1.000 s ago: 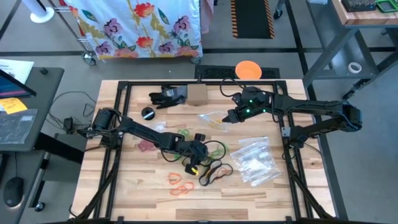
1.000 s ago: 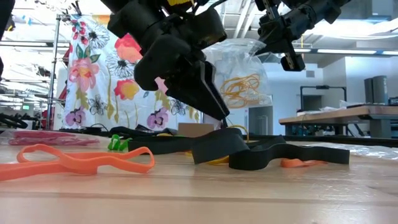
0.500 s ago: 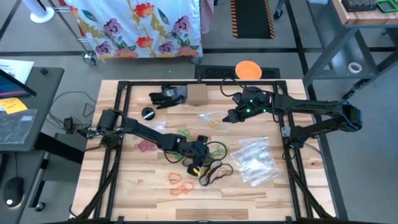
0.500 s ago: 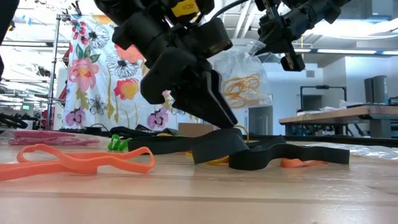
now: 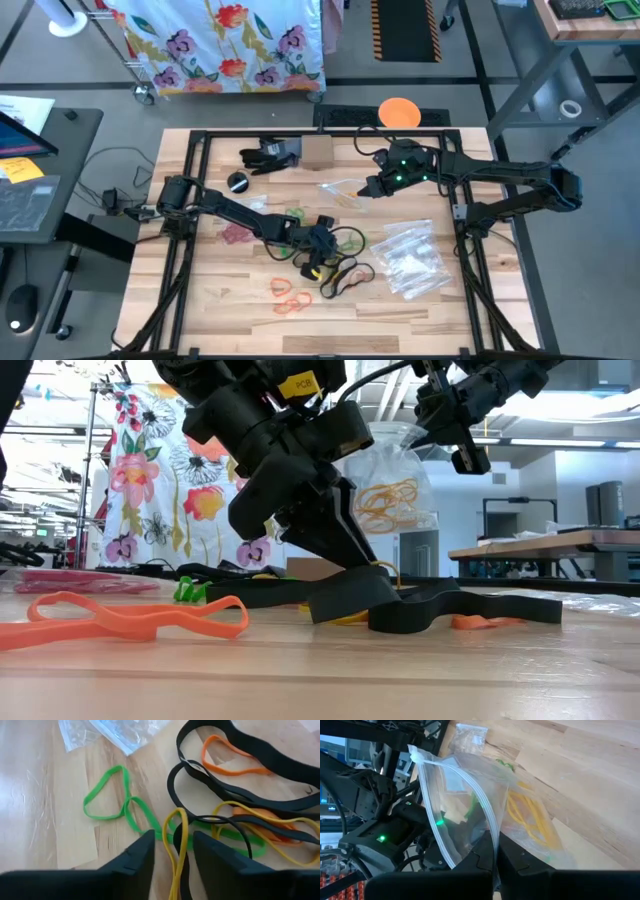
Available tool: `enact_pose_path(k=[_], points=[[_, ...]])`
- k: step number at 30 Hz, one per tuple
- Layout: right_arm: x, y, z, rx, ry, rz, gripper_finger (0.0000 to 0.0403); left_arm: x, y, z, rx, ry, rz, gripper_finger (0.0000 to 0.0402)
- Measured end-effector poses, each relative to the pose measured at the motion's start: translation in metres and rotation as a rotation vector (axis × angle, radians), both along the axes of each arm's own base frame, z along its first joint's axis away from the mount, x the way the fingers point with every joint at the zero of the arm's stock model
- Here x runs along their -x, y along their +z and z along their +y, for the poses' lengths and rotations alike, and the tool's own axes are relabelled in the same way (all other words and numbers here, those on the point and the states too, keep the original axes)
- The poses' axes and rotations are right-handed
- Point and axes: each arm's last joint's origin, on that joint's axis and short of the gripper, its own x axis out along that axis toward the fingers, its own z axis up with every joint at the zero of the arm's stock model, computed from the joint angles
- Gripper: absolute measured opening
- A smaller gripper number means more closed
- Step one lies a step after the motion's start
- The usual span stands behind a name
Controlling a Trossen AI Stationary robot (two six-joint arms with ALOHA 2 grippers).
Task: Sort rubber bands
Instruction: Put the yellow rubber band into the transparent zip bag
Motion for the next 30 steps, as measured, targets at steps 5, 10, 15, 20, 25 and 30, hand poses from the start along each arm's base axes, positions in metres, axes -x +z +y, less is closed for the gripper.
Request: enact_pose_path(k=[5,10,15,20,25,30], points=[[0.000,0.000,0.000,0.000,0.000,0.000,0.0000,0.001,-0.001,0.000,-0.023,-0.041,0.013,0.0017],[0.000,0.000,0.000,0.000,0.000,0.000,0.0000,0.001,-0.001,0.001,-0.051,-0.033,0.009,0.0003],[0.000,0.000,0.000,0.003,0.002,0.001,0.0000,0.003,0.022,-0.003,-0.114,0.020,-0.027,0.0001],[0.000,0.000,0.000,0.005,0.004,0.000,0.0000,0.018,0.061,-0.021,-0.214,0.072,-0.079,0.0001],[0.000,0.000,0.000,0.004,0.004,0.004,0.0000,0.039,0.107,-0.032,-0.325,0.144,-0.216,0.0000],[0.000,0.000,0.000,-0.001,0.000,0.004,0.0000,0.060,0.162,-0.028,-0.316,0.149,-0.432,0.0000]])
